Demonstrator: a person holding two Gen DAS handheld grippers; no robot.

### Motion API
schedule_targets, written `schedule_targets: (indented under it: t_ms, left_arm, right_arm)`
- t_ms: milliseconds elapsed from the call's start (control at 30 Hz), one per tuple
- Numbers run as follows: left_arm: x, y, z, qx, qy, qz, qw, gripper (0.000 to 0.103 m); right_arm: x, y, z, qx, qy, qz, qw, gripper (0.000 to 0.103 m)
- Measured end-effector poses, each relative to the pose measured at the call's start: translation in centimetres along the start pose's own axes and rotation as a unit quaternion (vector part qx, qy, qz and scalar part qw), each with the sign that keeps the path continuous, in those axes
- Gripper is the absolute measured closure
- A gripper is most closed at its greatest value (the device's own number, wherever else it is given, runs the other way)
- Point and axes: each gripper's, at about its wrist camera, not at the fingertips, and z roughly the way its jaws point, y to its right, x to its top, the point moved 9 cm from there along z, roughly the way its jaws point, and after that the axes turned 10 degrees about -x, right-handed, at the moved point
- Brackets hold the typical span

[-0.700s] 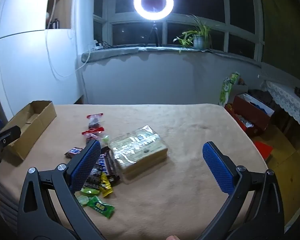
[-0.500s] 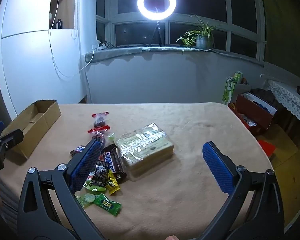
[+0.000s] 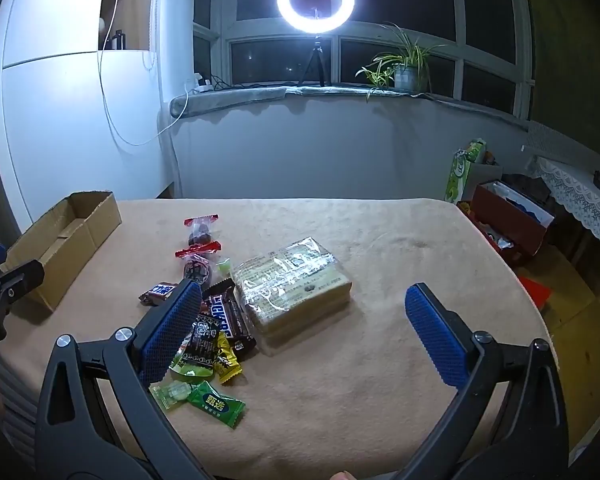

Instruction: Organize snacks

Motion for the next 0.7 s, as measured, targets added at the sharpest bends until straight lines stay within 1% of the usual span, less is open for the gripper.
schedule_targets:
  t_ms: [700]
  left_arm:
    - [-0.35,-0.27,0.32,0.0,-0.006,0.0,1.0,0.0]
  right_arm:
    - [-0.19,0.68,0.18,-0.009,-0.002,0.004,1.0,0.0]
